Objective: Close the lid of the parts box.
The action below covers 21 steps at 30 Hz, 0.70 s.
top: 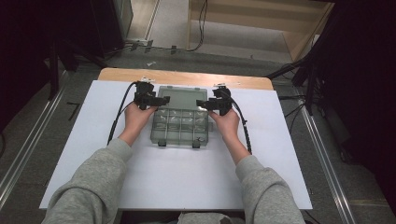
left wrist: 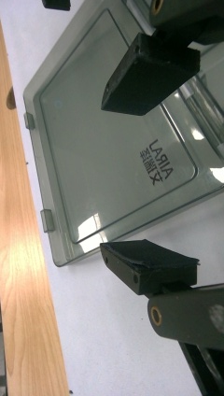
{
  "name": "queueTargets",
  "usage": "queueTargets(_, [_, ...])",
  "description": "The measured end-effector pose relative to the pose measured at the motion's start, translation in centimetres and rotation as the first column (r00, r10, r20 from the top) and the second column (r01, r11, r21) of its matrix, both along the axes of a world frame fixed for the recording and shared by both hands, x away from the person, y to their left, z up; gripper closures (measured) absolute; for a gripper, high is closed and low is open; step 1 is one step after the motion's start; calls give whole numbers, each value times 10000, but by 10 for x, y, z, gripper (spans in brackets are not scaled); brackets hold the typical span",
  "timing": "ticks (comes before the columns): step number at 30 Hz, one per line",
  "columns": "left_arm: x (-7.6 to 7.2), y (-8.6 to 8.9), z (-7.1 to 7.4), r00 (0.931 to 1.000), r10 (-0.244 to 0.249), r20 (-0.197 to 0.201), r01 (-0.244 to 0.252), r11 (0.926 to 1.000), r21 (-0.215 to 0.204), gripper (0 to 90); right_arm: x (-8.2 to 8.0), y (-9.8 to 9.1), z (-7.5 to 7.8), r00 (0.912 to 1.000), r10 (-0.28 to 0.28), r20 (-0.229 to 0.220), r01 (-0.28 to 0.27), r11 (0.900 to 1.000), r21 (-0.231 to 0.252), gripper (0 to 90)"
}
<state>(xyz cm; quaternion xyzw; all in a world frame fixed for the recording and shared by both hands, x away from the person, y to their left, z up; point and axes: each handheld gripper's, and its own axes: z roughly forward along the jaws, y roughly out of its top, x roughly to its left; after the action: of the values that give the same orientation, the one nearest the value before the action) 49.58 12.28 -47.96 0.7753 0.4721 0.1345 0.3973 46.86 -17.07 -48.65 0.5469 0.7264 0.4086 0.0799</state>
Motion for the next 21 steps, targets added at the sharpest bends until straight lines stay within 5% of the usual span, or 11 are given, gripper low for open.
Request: queueTargets(21, [-2, -4, -20, 9996, 269, -55, -269, 9996, -83, 271, 4, 13, -19, 9991, -410, -58, 404, 9963, -759, 289])
